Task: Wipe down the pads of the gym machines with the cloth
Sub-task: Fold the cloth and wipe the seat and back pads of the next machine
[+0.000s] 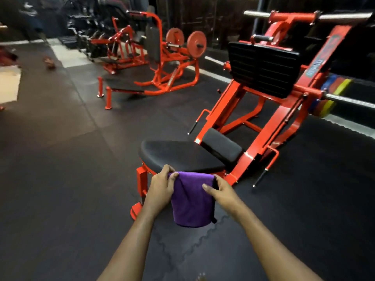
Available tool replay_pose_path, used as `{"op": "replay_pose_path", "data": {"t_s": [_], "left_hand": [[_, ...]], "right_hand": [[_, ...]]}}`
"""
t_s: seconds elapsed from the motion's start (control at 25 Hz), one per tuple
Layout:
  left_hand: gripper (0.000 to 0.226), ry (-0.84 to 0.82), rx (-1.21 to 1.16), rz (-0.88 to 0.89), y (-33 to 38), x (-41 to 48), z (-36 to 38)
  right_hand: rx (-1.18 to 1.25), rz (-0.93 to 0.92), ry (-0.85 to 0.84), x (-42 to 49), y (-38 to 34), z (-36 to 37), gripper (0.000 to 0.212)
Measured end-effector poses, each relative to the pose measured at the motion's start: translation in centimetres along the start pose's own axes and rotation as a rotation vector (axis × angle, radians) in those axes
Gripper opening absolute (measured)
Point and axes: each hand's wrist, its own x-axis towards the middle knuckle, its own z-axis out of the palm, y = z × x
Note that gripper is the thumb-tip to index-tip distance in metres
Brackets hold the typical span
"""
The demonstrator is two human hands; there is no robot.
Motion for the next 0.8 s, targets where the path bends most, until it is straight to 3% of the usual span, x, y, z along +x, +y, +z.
{"op": "replay_pose_path", "data": {"t_s": [0.16, 0.44, 0.8], "left_hand": [[0.011, 0.056, -0.027, -0.155, -5.6, 7.0, 4.7], [0.011, 0.178, 0.011, -0.398, -10.5, 16.0, 9.7], [0.007, 0.516, 0.165, -0.839, -15.6, 22.2, 18.6]], "right_hand": [[-0.137, 0.042, -0.087, 11.2, 2.1, -1.2, 0.033], [-0.261, -0.019, -0.206, 28.0, 3.1, -2.4, 0.012], [-0.339, -0.077, -0.709, 46.8, 9.1, -1.3, 0.009]]}}
